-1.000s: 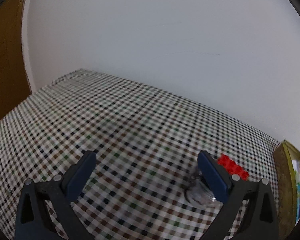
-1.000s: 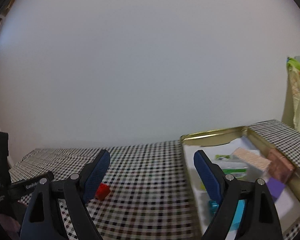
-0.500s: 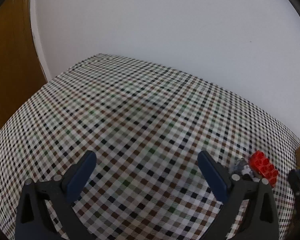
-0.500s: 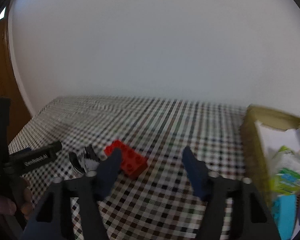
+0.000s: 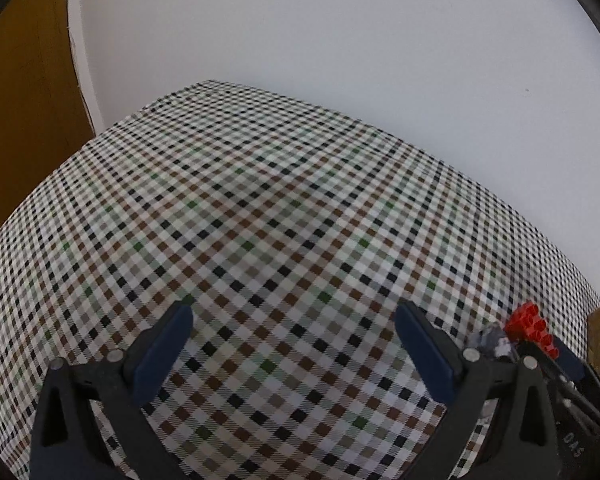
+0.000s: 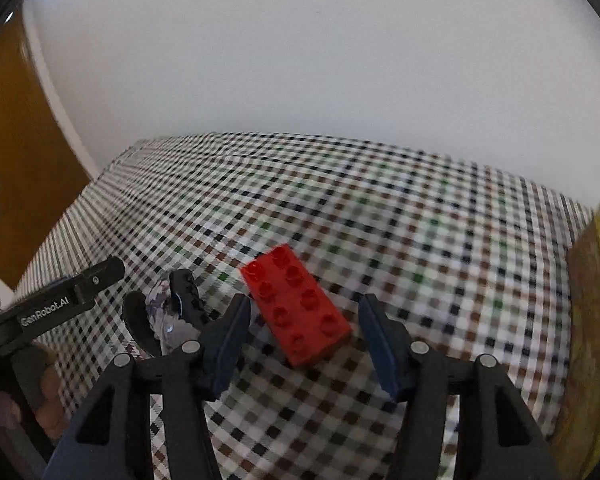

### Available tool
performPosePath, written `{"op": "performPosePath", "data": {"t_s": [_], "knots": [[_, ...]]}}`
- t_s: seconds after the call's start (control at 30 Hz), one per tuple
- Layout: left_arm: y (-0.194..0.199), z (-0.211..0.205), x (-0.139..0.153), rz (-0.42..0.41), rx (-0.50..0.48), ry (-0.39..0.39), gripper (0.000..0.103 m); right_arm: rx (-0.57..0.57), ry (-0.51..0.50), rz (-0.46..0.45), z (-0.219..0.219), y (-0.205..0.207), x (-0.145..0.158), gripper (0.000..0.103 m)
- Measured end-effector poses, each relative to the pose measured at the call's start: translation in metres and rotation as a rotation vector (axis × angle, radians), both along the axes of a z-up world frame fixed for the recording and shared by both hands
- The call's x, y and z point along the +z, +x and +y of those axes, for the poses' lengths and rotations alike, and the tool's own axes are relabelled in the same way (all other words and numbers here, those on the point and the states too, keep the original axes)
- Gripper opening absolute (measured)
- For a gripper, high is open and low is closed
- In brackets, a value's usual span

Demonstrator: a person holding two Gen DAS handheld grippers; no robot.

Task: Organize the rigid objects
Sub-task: 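Grasp the gray pouch with the left tool while the right tool grasps the red brick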

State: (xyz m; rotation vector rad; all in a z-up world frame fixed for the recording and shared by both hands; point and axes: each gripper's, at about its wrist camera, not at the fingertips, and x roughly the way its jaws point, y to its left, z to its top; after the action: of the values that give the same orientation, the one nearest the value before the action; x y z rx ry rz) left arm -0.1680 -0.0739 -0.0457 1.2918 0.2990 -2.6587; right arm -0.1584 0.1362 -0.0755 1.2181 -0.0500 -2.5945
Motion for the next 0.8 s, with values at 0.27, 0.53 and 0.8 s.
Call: {"op": "performPosePath", "data": {"t_s": [0.27,0.53,0.8], "knots": [[0.005,0.010,0.008,0.040,-0.056,-0.016,0.102,-0.003,0.049,0.009,-0.004,0.004,0.001,0.034],[0.019,0.057,0.022,0.135,-0.394,0.023,0.102,-0.177,-0.063,0.135,0.042,0.040,0.021,0.034],[0.026,0.100,0.006,0.108,-0.596,-0.157,0.102,-0.257,0.003,0.233,0.054,0.091,0.032,0.034]]}}
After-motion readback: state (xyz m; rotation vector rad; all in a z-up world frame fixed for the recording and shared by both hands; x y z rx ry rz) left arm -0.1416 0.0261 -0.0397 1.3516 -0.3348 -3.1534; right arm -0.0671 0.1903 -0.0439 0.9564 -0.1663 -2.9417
